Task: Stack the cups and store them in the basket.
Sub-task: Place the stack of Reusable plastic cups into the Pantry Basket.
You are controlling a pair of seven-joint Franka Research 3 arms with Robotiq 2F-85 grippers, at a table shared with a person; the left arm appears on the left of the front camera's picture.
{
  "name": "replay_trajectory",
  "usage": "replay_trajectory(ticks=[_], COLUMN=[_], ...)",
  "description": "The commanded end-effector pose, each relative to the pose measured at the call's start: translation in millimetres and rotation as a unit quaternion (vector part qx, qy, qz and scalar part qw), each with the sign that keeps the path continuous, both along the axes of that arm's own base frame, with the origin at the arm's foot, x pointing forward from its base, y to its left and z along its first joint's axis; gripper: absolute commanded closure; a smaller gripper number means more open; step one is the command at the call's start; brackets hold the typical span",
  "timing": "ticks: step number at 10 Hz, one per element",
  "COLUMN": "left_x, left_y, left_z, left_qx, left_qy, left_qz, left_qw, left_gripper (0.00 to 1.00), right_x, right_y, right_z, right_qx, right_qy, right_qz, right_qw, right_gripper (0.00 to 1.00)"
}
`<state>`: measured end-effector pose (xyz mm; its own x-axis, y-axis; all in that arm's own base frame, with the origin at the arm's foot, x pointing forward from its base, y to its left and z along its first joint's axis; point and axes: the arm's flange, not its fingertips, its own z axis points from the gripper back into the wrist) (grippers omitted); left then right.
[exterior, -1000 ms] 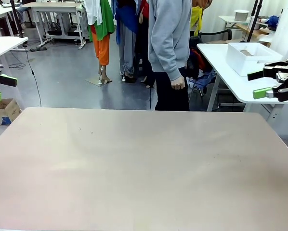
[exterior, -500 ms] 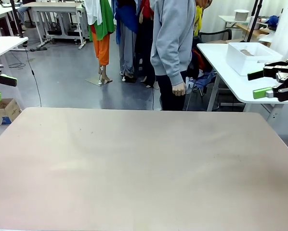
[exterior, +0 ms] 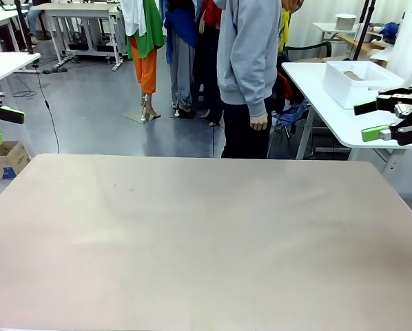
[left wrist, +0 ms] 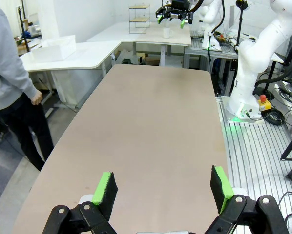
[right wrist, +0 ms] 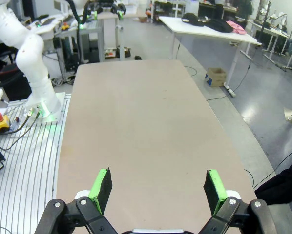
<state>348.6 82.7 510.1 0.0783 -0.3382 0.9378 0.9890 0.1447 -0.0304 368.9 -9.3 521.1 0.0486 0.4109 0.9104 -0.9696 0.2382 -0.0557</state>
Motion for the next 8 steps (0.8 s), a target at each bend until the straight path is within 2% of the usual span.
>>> replay_trajectory(ticks=[1, 8], left_x=[0.6, 0.6], left_y=[-0.6, -0.6], left_z=[1.6, 1.6], left_qx=[-0.012, -0.012], left_qy=[-0.005, -0.005], left_qz=[-0.002, -0.002], left_qw=[1.0, 1.0], left_gripper=[0.0, 0.0], right_x=[0.1, 0.1], right_y=[1.5, 1.5], right_z=[3.8, 3.8], right_qx=[0.012, 0.012], right_qy=[-0.005, -0.005], right_qz=[-0.002, -0.002], right_qw=[1.0, 1.0], right_gripper=[0.0, 0.0])
